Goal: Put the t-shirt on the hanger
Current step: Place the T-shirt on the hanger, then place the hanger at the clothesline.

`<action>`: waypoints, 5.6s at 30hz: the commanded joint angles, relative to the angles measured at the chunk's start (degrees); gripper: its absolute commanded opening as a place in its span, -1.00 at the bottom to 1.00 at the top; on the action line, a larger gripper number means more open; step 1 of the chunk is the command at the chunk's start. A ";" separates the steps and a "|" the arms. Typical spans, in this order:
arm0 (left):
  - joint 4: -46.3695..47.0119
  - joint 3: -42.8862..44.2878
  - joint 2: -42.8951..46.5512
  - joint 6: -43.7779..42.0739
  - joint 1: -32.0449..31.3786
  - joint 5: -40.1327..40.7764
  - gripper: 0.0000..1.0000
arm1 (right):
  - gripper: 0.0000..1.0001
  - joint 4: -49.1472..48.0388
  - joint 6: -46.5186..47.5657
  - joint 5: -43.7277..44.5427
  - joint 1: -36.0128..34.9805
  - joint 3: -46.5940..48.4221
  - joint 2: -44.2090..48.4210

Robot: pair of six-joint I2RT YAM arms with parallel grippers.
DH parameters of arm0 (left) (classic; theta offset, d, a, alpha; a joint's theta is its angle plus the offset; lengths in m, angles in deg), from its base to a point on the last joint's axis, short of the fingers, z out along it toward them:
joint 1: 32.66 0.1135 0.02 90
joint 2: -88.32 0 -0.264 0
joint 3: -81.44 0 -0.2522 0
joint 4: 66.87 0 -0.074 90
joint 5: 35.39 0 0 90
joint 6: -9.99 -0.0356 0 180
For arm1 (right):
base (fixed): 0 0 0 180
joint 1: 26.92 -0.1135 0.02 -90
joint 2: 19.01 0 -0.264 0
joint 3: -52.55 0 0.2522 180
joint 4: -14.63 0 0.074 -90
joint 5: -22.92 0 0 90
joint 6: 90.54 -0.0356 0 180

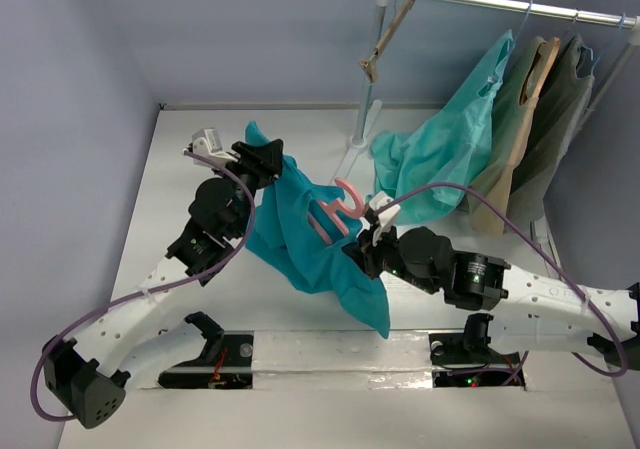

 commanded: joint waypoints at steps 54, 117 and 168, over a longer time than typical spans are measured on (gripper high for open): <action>1.63 8.34 -7.82 -3.37 4.10 -6.50 -0.54 | -1.00 10.67 -4.36 -1.40 0.29 -0.40 14.91; -3.11 -10.46 11.16 -13.30 -7.68 -4.39 0.61 | -1.00 25.00 -2.61 29.63 23.66 30.52 -9.52; -1.97 -12.84 11.43 -12.51 -7.68 -4.30 0.98 | -1.00 6.02 9.70 1.59 57.50 56.38 -42.22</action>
